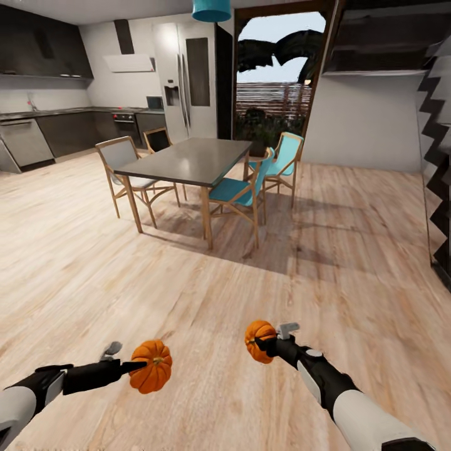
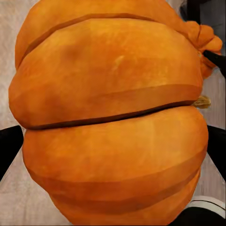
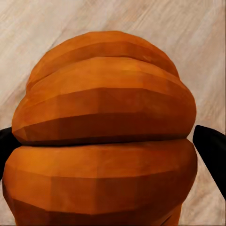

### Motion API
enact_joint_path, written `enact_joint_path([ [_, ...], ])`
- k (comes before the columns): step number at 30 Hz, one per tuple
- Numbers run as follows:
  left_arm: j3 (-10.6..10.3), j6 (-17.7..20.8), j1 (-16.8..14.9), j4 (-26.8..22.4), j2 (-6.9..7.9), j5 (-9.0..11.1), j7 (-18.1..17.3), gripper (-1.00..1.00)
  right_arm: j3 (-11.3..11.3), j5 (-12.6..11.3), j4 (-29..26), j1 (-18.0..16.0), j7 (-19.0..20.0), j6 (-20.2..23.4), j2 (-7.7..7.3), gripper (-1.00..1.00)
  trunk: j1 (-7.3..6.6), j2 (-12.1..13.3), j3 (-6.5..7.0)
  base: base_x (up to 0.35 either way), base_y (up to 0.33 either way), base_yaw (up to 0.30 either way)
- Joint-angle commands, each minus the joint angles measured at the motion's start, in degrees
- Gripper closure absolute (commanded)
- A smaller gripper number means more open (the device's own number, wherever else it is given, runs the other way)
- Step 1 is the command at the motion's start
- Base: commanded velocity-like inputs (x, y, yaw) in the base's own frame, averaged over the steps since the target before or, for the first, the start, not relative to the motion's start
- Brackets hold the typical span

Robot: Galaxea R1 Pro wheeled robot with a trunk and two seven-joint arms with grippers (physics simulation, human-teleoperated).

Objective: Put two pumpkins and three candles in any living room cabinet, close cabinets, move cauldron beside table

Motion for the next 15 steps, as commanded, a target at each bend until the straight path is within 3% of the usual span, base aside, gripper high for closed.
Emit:
enact_joint_path([
  [1,1.5,-0.1,1.1,-0.1,-0.02,0.2,1.3,1.00,0.0,-0.1,1.4,0.0,-0.8,-0.3,0.01,1.00,0.00,0.0,0.06,0.000,0.000,0.255],
  [4,1.4,-0.2,3.8,-0.2,-0.39,0.3,2.5,1.00,0.0,-0.1,6.6,0.0,-2.5,-0.8,0.05,1.00,-0.22,0.4,0.40,0.000,0.000,0.255],
  [7,1.4,-1.2,7.1,-0.2,-1.66,0.3,3.3,1.00,-0.1,-0.3,12.9,0.0,-3.1,-2.9,-0.25,1.00,-0.88,1.6,1.10,0.000,0.000,0.255],
  [9,1.4,-5.4,9.0,-0.3,-2.49,0.3,5.1,1.00,-0.1,-0.2,17.7,0.0,-3.1,-4.6,-0.44,1.00,-1.32,2.4,1.57,0.000,0.000,0.256],
  [10,1.3,-9.8,10.5,-0.7,-3.01,0.1,7.3,1.00,0.0,-0.1,21.4,0.2,-3.1,-6.8,-0.52,1.00,-1.54,2.8,1.79,0.000,0.000,0.268],
  [11,1.1,-11.0,10.9,-1.0,-3.15,-0.6,8.0,1.00,0.0,0.0,22.4,1.2,-2.8,-8.0,-0.55,1.00,-1.76,3.2,2.00,0.000,0.000,0.275],
  [13,0.5,-12.0,11.4,-2.3,-3.20,-4.0,8.4,1.00,0.0,0.2,22.8,3.3,-2.3,-9.8,-0.83,1.00,-2.20,4.0,2.41,0.000,0.000,0.279],
  [15,0.2,-13.2,11.6,-4.9,-3.45,-9.2,8.7,1.00,0.0,0.2,22.9,4.6,-0.2,-11.7,-1.02,1.00,-2.64,4.8,2.79,0.000,0.000,0.285],
])
